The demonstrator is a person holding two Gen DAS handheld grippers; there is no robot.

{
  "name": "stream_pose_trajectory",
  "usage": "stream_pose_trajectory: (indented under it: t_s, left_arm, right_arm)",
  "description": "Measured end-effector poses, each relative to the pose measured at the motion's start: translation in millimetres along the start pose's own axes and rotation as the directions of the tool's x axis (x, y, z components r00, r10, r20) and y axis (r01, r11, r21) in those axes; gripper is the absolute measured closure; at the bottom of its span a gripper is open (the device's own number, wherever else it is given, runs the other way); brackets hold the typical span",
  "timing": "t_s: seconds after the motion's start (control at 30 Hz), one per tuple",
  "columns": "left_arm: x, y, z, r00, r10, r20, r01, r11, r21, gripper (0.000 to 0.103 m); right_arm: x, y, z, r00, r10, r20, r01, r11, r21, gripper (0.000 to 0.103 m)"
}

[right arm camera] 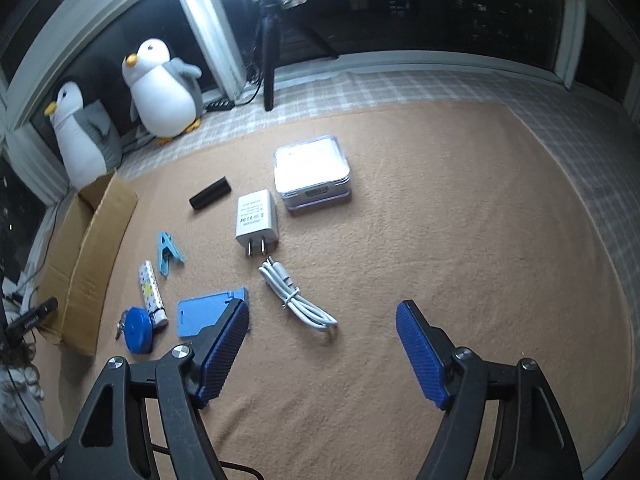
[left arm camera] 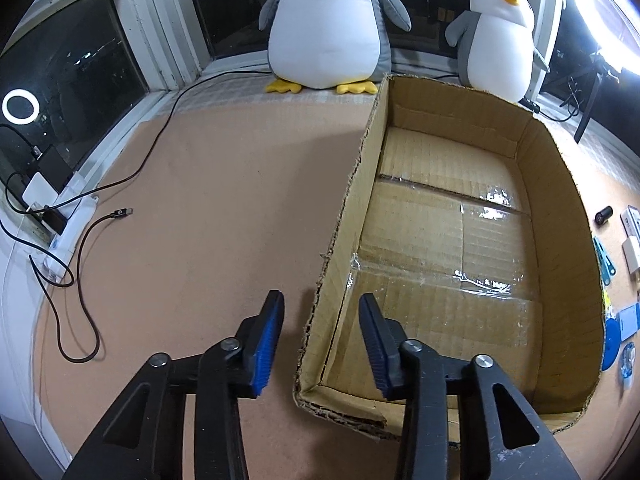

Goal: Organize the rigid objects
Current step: 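Move the left tool to the box rim while the right tool approaches the white cable, then grasp the coiled white USB cable with the right tool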

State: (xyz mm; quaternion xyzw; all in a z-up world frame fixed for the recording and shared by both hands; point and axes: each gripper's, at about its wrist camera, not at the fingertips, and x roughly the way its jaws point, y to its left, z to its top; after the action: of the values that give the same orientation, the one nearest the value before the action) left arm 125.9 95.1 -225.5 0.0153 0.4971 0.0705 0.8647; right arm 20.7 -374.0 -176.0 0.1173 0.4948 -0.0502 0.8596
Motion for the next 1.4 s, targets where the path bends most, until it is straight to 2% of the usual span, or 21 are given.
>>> stream_pose_trajectory:
  t_s: [0.03, 0.1, 0.23, 0.33, 0.43, 0.53, 0.67, 0.73, 1.0, 1.1, 1.4]
  left_arm:
    - [1, -1, 0, 1.000, 0.001, -0.002, -0.001, 1.000, 0.003, 0.065]
    - [3, -2, -1, 1.000, 0.000, -0.007, 0.000, 1.000, 0.005, 0.068]
    - [7, -2, -2, 1.000, 0.000, -0.014, 0.000, 1.000, 0.007, 0.072]
    - [9, -3, -3, 1.000, 0.000, -0.017, 0.001, 1.000, 0.008, 0.073]
    - [12, -3, -4, 1.000, -0.004, -0.024, 0.004, 1.000, 0.004, 0.075]
    - [13, -4, -4, 1.000, -0.005, -0.025, 0.005, 1.000, 0.005, 0.075]
    - [15, -4, -4, 1.000, -0.006, -0.023, 0.006, 1.000, 0.003, 0.075]
    - [15, -4, -4, 1.000, -0.006, -0.023, 0.006, 1.000, 0.003, 0.075]
    - [16, -4, -5, 1.000, -0.005, -0.019, 0.005, 1.000, 0.005, 0.075]
    - [15, -4, -5, 1.000, -0.004, -0.017, 0.004, 1.000, 0.005, 0.075]
    - [15, -4, -5, 1.000, -0.004, -0.017, 0.004, 1.000, 0.004, 0.075]
  right_arm:
    - [3, 2, 1, 1.000, 0.002, -0.009, -0.002, 1.000, -0.016, 0.042]
    - [13, 7, 3, 0.999, 0.000, -0.038, -0.002, 0.998, -0.062, 0.050]
    - [28, 15, 8, 0.997, -0.012, -0.081, 0.001, 0.992, -0.126, 0.058]
    - [37, 21, 13, 0.994, 0.003, -0.110, -0.022, 0.985, -0.172, 0.059]
    - [46, 28, 15, 0.990, -0.016, -0.137, -0.015, 0.975, -0.223, 0.063]
    - [56, 32, 17, 0.985, -0.020, -0.169, -0.022, 0.969, -0.245, 0.069]
    - [66, 34, 19, 0.982, -0.029, -0.187, -0.021, 0.966, -0.258, 0.072]
    - [71, 35, 20, 0.979, -0.026, -0.201, -0.028, 0.965, -0.260, 0.079]
    - [78, 36, 20, 0.975, -0.035, -0.220, -0.026, 0.963, -0.267, 0.083]
    - [79, 35, 21, 0.976, -0.036, -0.217, -0.022, 0.966, -0.258, 0.088]
    - [72, 29, 17, 0.980, -0.009, -0.197, -0.028, 0.982, -0.186, 0.088]
